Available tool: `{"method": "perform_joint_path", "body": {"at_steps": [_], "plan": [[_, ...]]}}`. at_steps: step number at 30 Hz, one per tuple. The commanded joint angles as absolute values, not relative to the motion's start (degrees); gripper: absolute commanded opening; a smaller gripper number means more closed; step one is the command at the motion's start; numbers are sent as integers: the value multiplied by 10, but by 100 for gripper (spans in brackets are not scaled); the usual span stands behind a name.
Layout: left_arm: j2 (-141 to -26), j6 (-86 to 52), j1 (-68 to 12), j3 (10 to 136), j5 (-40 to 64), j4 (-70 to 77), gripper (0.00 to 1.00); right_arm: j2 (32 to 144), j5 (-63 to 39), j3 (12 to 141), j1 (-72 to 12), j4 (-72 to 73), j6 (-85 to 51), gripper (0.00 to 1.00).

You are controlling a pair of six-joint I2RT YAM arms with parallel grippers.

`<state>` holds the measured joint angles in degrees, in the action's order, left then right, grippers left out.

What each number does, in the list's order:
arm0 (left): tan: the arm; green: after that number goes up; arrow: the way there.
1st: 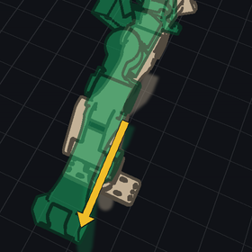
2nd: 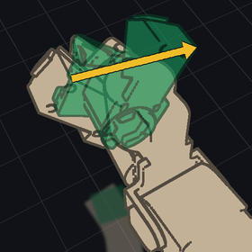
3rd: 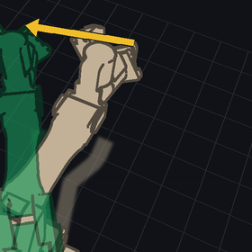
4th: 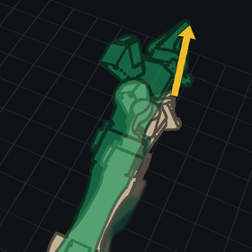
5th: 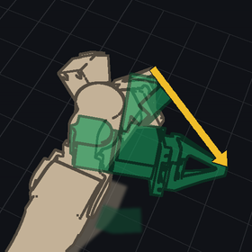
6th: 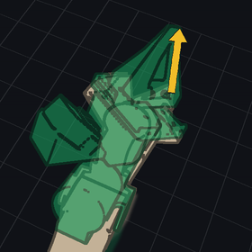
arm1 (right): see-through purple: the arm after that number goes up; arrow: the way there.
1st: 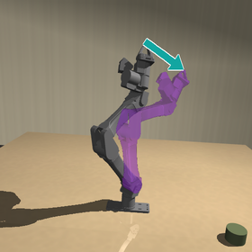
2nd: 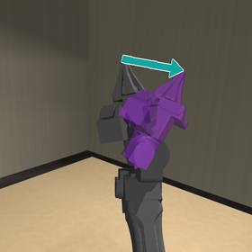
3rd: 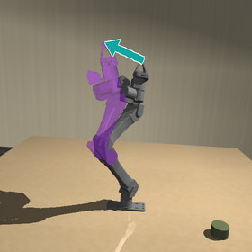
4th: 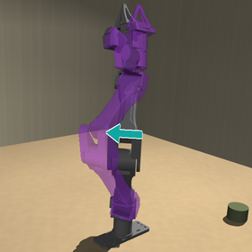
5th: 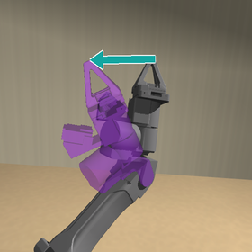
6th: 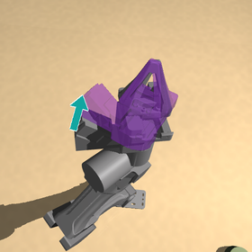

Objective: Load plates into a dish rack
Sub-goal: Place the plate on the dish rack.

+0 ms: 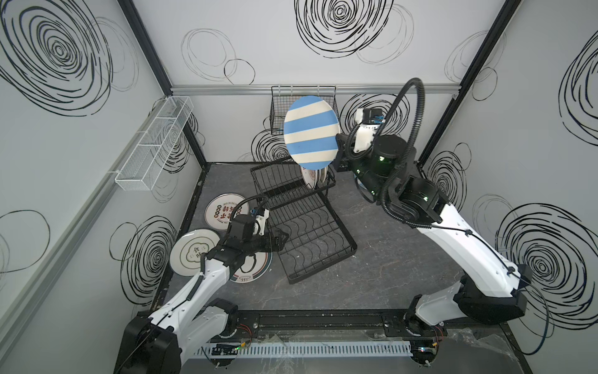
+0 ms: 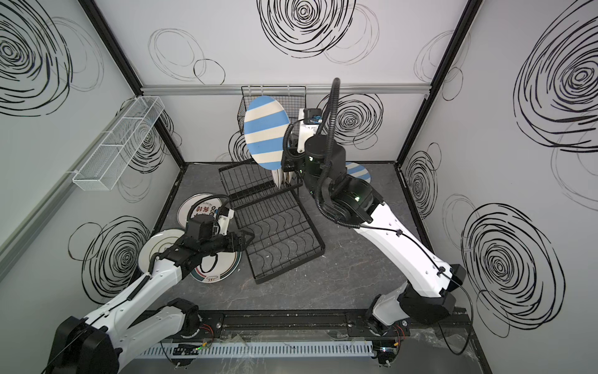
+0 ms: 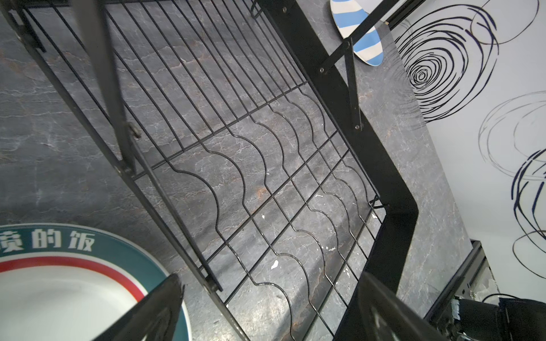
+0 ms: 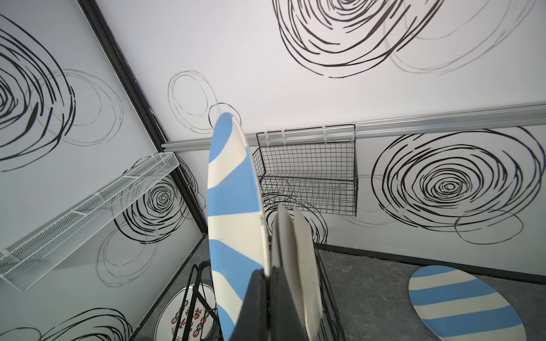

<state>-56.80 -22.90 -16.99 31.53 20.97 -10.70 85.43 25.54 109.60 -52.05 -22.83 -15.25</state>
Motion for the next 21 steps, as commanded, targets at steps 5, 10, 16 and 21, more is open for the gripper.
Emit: {"method": "perform_joint_path", "body": {"at_steps": [5,10,16,21], "plan": [[-556,-227,-175,324,219,-108,96,900,424,1128,-571,-204,-101,0],[-554,-227,-174,324,216,-109,96,929,478,1129,-581,-192,-81,0],[-554,-227,-175,325,213,-111,96,964,482,1121,-576,-169,-58,0],[-552,-227,-174,324,211,-111,96,989,483,1135,-569,-168,-37,0]]}}
